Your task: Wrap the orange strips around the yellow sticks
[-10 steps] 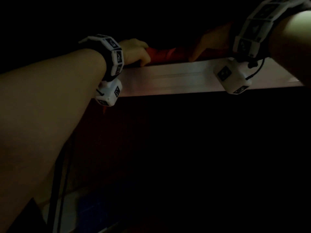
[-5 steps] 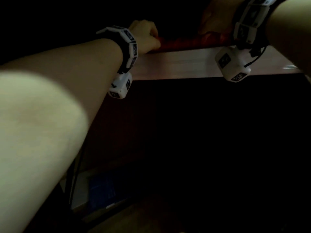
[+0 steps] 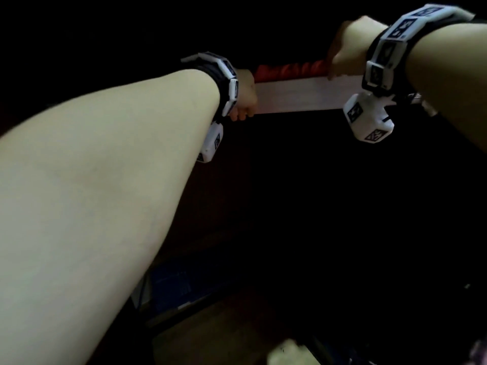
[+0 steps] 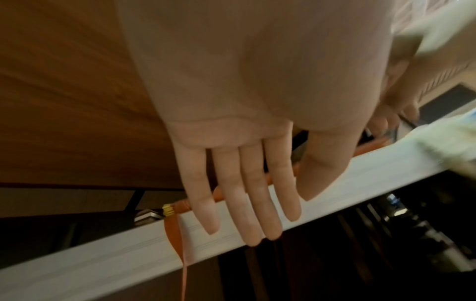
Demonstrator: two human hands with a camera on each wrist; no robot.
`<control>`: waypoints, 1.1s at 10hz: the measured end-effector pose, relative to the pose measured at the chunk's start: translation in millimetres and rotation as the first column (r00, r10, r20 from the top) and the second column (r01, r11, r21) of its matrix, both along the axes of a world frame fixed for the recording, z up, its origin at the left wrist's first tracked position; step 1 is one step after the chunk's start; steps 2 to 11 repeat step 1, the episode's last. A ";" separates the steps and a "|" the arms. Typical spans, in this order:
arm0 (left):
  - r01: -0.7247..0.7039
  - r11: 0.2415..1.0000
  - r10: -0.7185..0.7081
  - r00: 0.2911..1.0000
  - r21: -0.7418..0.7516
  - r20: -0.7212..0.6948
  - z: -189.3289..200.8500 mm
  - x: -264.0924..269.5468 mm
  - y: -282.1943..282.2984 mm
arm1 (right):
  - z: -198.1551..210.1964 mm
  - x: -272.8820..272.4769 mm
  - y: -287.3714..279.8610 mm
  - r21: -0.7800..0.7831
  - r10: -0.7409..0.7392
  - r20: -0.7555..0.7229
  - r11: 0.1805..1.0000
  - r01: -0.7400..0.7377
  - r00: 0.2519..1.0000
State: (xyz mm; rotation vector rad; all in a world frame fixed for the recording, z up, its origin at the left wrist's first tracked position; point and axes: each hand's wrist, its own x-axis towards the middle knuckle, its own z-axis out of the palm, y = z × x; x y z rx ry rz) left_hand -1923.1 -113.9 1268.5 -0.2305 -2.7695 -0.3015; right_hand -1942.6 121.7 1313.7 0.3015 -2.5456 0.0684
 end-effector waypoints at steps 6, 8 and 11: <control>0.102 0.981 -0.106 0.994 -0.165 -0.010 -15.9 33.9 -14.4 | -21.3 62.3 -15.6 -0.008 -0.003 0.095 1.000 0.004 0.995; 0.102 0.981 -0.106 0.994 -0.165 -0.010 -15.9 33.9 -14.4 | -21.3 62.3 -15.6 -0.008 -0.003 0.095 1.000 0.004 0.995; 0.102 0.981 -0.106 0.994 -0.165 -0.010 -15.9 33.9 -14.4 | -21.3 62.3 -15.6 -0.008 -0.003 0.095 1.000 0.004 0.995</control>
